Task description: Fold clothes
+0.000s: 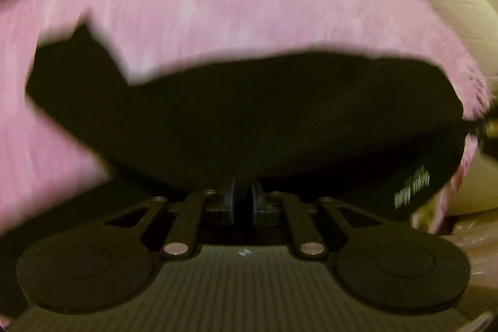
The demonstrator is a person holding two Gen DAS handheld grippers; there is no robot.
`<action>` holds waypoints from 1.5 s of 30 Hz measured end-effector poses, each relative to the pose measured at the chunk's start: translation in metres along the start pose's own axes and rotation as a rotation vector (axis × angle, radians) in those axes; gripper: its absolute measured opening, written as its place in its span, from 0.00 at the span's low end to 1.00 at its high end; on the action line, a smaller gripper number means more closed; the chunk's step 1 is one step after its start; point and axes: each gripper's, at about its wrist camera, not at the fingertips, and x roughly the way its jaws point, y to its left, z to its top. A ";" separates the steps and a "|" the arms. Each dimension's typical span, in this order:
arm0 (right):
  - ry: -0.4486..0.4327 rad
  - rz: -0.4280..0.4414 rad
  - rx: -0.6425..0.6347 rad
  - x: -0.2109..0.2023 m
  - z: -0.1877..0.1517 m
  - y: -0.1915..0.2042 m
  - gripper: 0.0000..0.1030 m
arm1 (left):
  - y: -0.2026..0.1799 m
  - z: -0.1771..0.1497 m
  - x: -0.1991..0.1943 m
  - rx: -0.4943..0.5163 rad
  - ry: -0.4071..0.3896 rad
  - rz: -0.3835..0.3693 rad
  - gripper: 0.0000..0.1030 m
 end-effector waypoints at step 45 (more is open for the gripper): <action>-0.265 0.391 1.589 0.031 -0.173 -0.176 0.10 | 0.020 -0.103 -0.034 -0.534 -0.258 0.142 0.00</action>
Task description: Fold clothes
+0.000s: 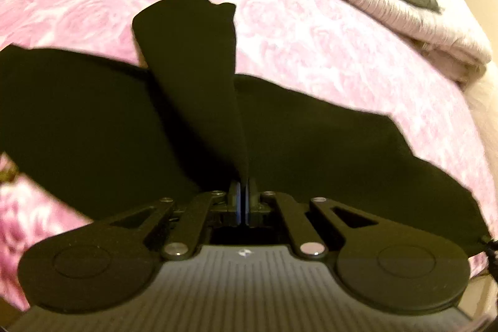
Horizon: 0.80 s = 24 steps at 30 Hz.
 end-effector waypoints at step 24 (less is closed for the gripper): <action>-0.041 -0.412 -0.595 0.020 -0.040 0.108 0.46 | 0.018 -0.015 -0.036 -0.016 0.057 0.225 0.17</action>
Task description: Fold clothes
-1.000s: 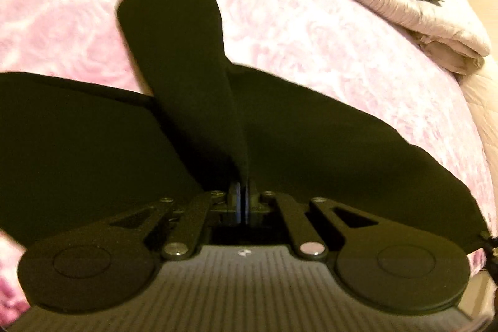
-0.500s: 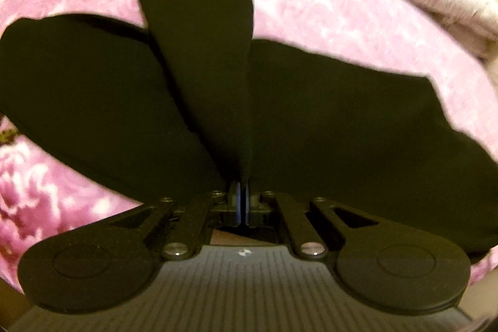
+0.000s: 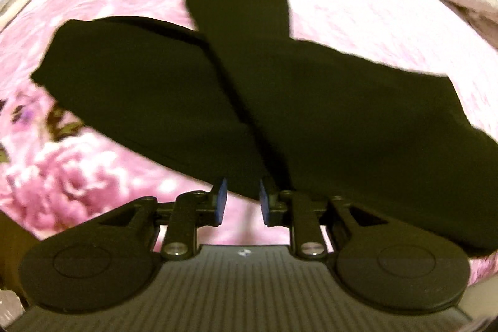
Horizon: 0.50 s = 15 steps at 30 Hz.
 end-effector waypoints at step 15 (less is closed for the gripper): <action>0.126 0.474 -0.151 0.036 -0.019 0.233 0.46 | 0.183 0.095 0.066 -0.146 -0.054 0.183 0.18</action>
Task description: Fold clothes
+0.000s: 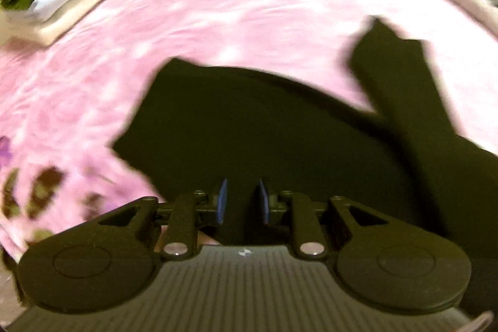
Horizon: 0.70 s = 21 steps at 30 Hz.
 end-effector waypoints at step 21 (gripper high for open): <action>0.111 0.442 0.105 0.153 0.016 0.199 0.01 | 0.119 0.054 0.012 -0.266 0.178 -0.209 0.17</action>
